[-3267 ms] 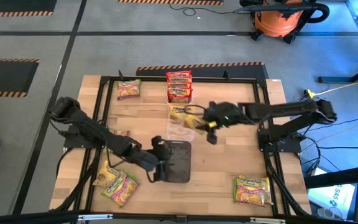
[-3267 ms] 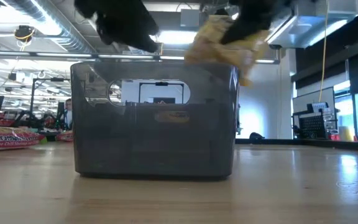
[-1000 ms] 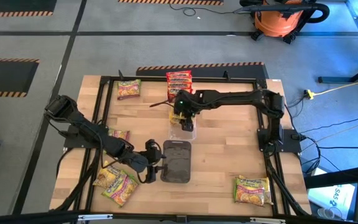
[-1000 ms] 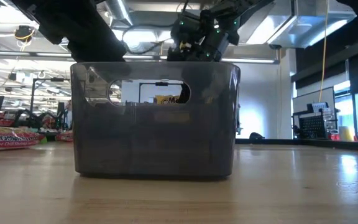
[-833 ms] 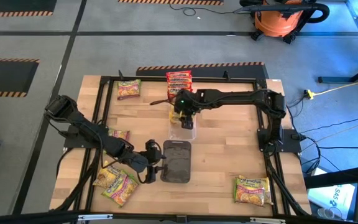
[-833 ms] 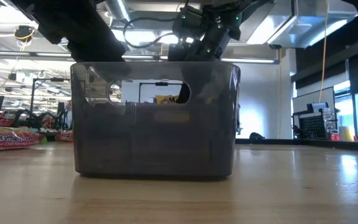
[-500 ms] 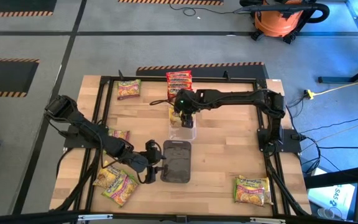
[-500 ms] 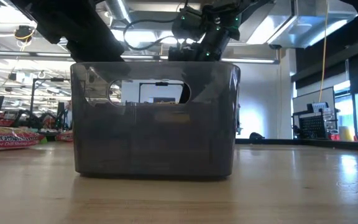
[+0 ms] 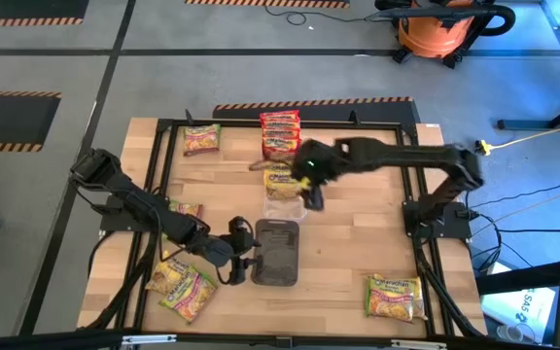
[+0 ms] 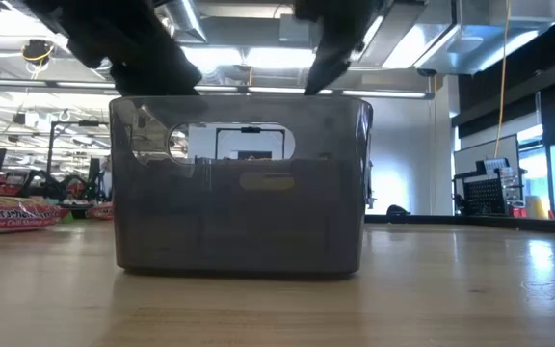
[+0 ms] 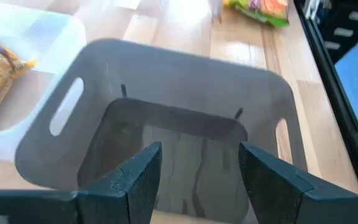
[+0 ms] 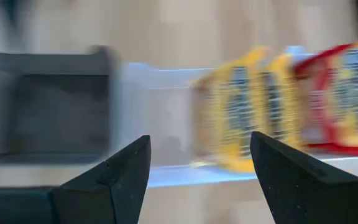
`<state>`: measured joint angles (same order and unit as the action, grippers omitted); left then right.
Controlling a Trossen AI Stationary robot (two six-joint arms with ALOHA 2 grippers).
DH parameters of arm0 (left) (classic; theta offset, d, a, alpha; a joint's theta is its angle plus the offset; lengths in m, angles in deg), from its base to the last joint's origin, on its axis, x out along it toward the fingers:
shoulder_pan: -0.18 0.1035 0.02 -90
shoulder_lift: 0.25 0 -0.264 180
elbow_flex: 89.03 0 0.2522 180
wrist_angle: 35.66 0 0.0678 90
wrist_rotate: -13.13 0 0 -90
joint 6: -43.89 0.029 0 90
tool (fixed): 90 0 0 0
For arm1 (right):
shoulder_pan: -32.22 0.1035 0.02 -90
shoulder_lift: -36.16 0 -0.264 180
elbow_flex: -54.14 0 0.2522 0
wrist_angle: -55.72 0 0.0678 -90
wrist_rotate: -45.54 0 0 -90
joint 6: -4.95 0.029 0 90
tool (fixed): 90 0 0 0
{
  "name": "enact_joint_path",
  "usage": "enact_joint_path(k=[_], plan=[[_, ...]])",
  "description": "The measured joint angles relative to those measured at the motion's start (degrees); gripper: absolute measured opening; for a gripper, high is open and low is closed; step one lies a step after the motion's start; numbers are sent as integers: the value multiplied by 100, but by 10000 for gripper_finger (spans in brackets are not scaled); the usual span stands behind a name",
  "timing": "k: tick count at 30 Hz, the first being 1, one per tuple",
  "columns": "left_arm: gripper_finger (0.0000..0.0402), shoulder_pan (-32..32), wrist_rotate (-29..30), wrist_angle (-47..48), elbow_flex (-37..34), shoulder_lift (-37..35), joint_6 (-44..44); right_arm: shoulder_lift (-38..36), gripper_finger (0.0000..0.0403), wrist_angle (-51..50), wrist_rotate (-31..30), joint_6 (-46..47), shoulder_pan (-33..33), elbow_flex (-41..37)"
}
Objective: Sort Maruchan noodles
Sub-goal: Put the yellow noodle pack into the transparent bin
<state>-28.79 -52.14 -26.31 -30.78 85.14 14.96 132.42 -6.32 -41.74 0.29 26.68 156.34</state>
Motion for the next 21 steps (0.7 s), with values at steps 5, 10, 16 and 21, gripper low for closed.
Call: enact_joint_path(k=[5, 10, 16, 21], plan=[[208, 164, 223, -533, 0, 37, -20, -826, 252, 414, 111, 714, 1013, -1136], [208, 190, 75, -1130, 98, 221, 300, -1492, 252, 1634, -317, 1697, 2193, -2649], [208, -51, -35, -57, 914, 455, 37, -1678, 252, 3167, -648, 3091, 3436, -3905], [208, -518, -12, 1764, 1869, 446, -1089, -1641, 252, 3537, -1160, 3990, 4278, -4161]])
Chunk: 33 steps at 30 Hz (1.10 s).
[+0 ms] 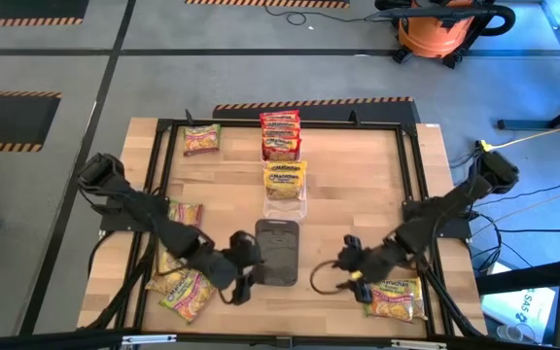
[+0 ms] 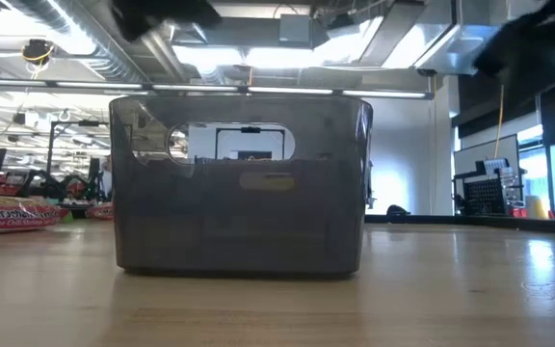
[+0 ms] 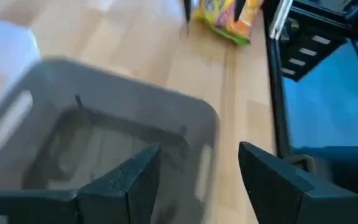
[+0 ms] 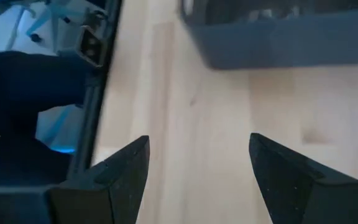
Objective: Sort Maruchan noodles
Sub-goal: Put the yellow noodle pack into the transparent bin
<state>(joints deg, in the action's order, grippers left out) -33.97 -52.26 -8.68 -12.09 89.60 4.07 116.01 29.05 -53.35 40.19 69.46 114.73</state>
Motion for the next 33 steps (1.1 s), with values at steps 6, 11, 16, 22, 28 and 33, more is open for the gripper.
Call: enact_joint_path(k=[6, 11, 16, 22, 28, 33], plan=[[208, -733, 120, 144, 247, 18, -1000, -102, 252, -24, -24, 1229, 808, 7], [208, -1165, 439, -1322, 250, 481, -658, -105, 252, -39, 440, 2625, 1413, 4], [208, -1281, 372, -2376, 251, 1028, -378, -105, 252, -73, 810, 4056, 2093, 58], [208, -1281, 224, -2819, 251, 1363, -360, 23, 252, 81, 729, 5868, 2799, 149], [208, -1277, 266, -2840, 251, 1414, -240, 765, 252, 328, 710, 6246, 3040, 232], [208, -1235, 272, -2844, 251, 1414, -81, 1100, 252, -251, 1035, 6121, 3025, 437]])
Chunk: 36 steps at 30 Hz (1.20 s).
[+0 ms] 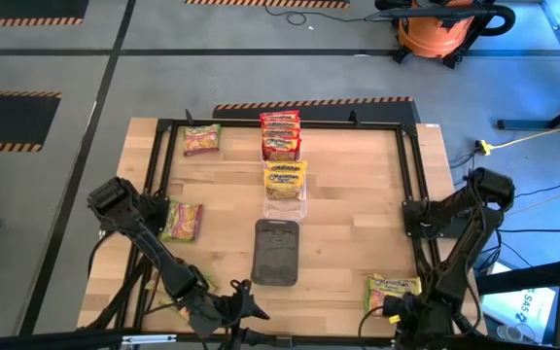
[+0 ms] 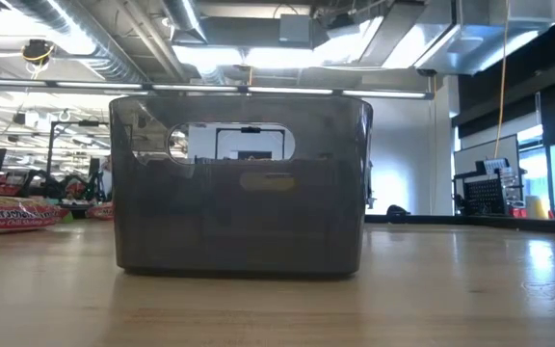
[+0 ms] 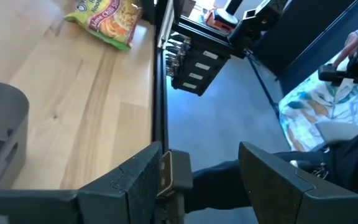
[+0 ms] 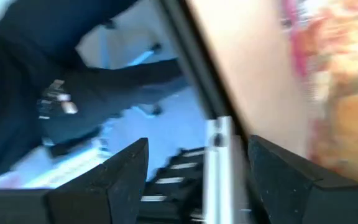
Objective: Sort Maruchan noodles
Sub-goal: Put the yellow noodle pack into the transparent bin
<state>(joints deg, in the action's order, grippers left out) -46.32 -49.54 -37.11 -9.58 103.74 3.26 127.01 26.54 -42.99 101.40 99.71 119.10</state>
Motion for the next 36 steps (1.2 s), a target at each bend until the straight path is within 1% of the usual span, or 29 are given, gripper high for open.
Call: enact_joint_path(k=[3, 4, 7, 10, 11, 13, 15, 18, 20, 21, 25, 28, 30, 33, 36], plan=[[208, 35, 7, 1, 0, 2, 68, -13, 252, -960, 13, -245, -127, 230], [208, 52, 7, 4, 0, 2, 75, -52, 252, -1417, -103, -386, -183, 371], [208, 123, 5, 6, 0, 0, 146, -131, 252, -3058, -919, -802, -347, 911], [208, 198, 9, 10, 0, 0, 185, -112, 252, -4547, -1800, -898, -474, 1184], [208, 219, 10, 10, 0, 0, 188, -114, 252, -4789, -2000, -842, -525, 1214], [208, 253, 14, 10, 0, 0, 218, -112, 252, -5086, -2032, -826, -648, 1210], [208, 265, 12, 10, 0, 0, 223, -112, 252, -4997, -1760, -965, -703, 1202], [208, 262, 12, 12, 0, 0, 228, -112, 252, -4030, -1276, -1368, -607, 1204], [208, 262, 12, 12, 0, 0, 228, -93, 252, -3528, -1183, -1445, -470, 1192], [208, 262, 11, 12, 0, 0, 228, -59, 252, -3444, -1196, -1434, -429, 1174], [208, 277, 10, 14, 0, 0, 302, 136, 252, -3567, -1388, -1123, -349, 885], [208, 277, 10, 12, 0, 0, 330, 310, 252, -3556, -1390, -1073, -493, 622], [208, 277, 11, 12, 0, 0, 331, 405, 252, -3562, -1522, -1093, -605, 488], [208, 277, 21, 12, 0, 0, 333, 499, 252, -3563, -1972, -1275, -876, 417], [208, 299, 54, 10, 0, 0, 353, 500, 252, -3571, -2627, -1453, -1259, 371]])
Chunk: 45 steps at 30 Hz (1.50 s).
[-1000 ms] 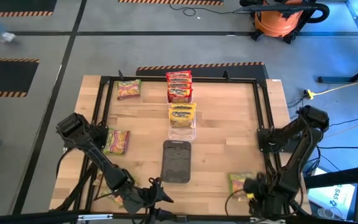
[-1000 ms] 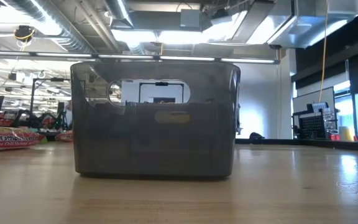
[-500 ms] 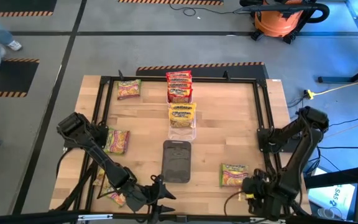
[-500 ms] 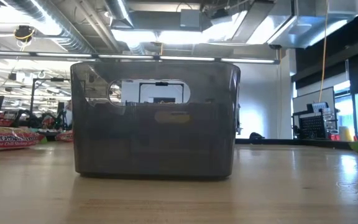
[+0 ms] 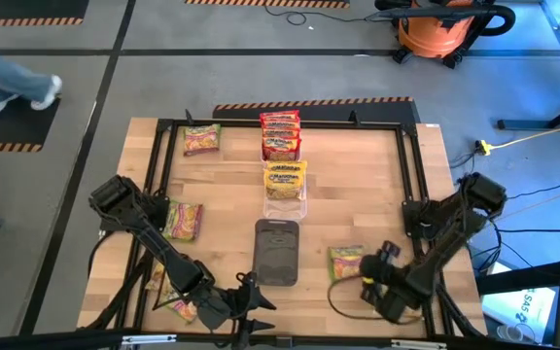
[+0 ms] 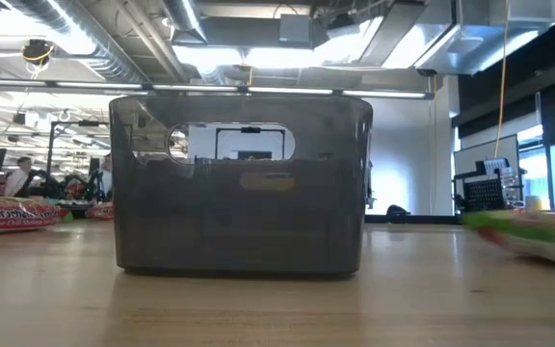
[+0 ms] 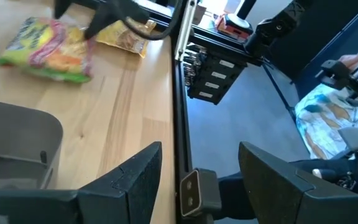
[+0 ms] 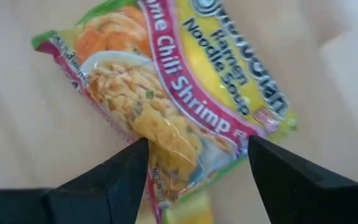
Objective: Sort Maruchan noodles
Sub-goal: Put the yellow noodle pack into the transparent bin
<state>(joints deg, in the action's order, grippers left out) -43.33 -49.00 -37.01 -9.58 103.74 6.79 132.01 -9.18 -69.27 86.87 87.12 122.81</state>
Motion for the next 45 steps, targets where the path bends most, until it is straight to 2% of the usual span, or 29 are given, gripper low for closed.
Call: enact_joint_path(k=[3, 6, 9, 13, 17, 23, 29, 37, 41, 45], plan=[[208, 53, 23, -4, 0, 0, 25, 0, 252, -45, -101, -446, -418, -31], [208, 123, 44, -130, 0, 25, 27, -37, 252, -212, 208, -951, -554, 191], [208, 215, 20, -545, 0, 169, 166, -242, 252, -508, 769, -1065, -311, 562], [208, 415, -261, -1024, 95, 511, 346, -435, 252, -564, 1378, -981, 339, 702], [208, 549, -461, -813, 770, 919, 738, -435, 252, -894, 1781, -557, 908, 677], [208, 693, -717, -43, 2064, 1742, 1203, -428, 252, -714, 2316, -65, 1278, 537], [208, 761, -1105, 30, 2818, 2294, 1457, -402, 252, -47, 2283, -7, 1421, 225], [208, 761, -1039, -5, 2892, 2402, 1479, -103, 252, 534, 1825, -139, 1342, 5], [208, 795, -1022, -15, 2892, 2401, 1481, -87, 252, 799, 1353, -133, 1108, -2], [208, 866, -1006, -44, 2892, 2406, 1477, -57, 252, 974, 1231, -139, 788, -8]])
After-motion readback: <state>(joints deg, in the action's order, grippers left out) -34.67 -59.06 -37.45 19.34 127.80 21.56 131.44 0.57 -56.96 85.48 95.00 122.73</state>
